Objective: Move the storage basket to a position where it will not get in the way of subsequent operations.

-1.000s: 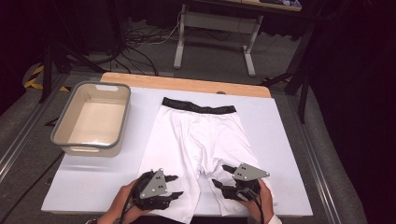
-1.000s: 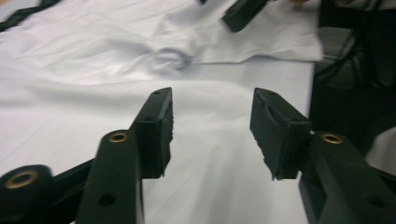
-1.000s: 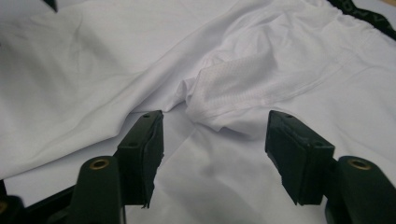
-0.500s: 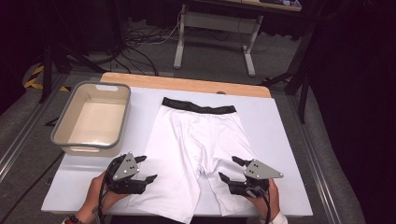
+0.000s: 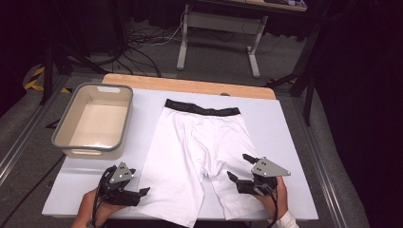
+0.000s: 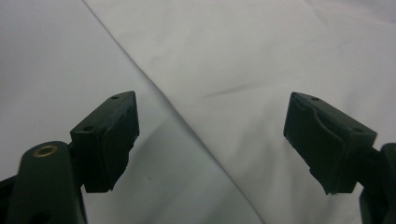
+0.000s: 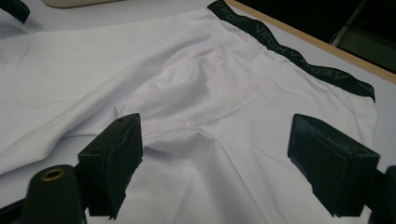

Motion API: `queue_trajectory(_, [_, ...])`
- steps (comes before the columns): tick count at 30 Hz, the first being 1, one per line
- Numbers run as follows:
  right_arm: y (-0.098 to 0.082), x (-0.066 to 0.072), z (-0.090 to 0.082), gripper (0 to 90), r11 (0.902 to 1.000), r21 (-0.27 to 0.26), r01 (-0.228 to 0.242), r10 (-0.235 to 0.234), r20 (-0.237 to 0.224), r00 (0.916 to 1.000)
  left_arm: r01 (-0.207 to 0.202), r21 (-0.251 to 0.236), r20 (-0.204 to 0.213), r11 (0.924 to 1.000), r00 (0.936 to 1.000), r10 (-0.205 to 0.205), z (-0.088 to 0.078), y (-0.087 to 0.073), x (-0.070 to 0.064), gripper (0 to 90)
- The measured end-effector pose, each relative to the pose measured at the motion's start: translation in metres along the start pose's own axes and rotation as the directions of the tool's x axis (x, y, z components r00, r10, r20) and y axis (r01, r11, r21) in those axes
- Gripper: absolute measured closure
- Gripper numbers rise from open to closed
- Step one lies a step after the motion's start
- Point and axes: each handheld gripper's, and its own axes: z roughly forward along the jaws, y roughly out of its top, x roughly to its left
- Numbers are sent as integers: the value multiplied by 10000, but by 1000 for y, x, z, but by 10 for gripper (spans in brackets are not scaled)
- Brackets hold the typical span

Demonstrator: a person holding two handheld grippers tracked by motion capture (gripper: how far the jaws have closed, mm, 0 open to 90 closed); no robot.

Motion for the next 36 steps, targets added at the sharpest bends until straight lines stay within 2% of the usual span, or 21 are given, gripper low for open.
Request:
queue_trajectory(2, [1, -1, 3, 188, 10000, 64, 31, -31, -25, 10000, -276, 326, -456, 9991, 9985, 291, 1, -1, -6, 210])
queue_trajectory(6, [5, -3, 11, 190, 10000, 44, 8, -7, -161, 9999, -285, 144, -515, 9995, 9982, 293, -2, -5, -14, 350])
queue_trajectory(7, [5, -3, 13, 192, 9999, 99, 34, -33, -168, 9999, -144, 60, -579, 9999, 9982, 148, -3, -6, -16, 388])
queue_trajectory(11, [6, 0, 23, 221, 9985, 460, 289, -281, -160, 9995, 233, -52, -681, 9997, 9974, -236, -5, -7, -20, 680])
queue_trajectory(13, [7, 4, 27, 221, 9973, 571, 471, -463, -160, 9988, 324, -52, -620, 9995, 9975, -327, -6, -8, -19, 738])
queue_trajectory(15, [8, 8, 31, 225, 9950, 677, 738, -722, -269, 9970, 413, -103, -354, 9991, 9985, -417, -6, -9, -18, 869])
queue_trajectory(19, [7, 13, 33, 229, 9921, 761, 995, -978, -257, 9949, 370, -208, -123, 9991, 9992, -373, -7, -9, -16, 884])
queue_trajectory(21, [7, 12, 32, 230, 9932, 749, 895, -877, -270, 9958, 436, -447, -15, 9980, 9990, -437, -9, -9, -14, 885])
queue_trajectory(23, [6, 11, 31, 230, 9940, 716, 827, -812, -230, 9964, 249, -895, 177, 9957, 9996, -234, -14, -7, -13, 884])
queue_trajectory(27, [5, 7, 29, 232, 9948, 768, 674, -672, -53, 9977, 69, -1106, 94, 9938, 9999, -59, -19, -5, -10, 884])
queue_trajectory(28, [4, 6, 30, 231, 9946, 842, 600, -605, 32, 9982, 53, -1215, 238, 9926, 9997, -24, -20, -5, -9, 884])
queue_trajectory(31, [3, 2, 29, 225, 9959, 883, 193, -203, 107, 9997, -150, -1103, 293, 9938, 9994, 183, -20, -6, -9, 884])
queue_trajectory(34, [3, 0, 29, 212, 9967, 807, 97, -114, 205, 9997, -232, -1075, 399, 9939, 9988, 276, -19, -7, -8, 884])
queue_trajectory(36, [3, 0, 29, 213, 9969, 780, 138, -157, 235, 9996, -178, -1230, 435, 9922, 9988, 233, -18, -7, -8, 884])
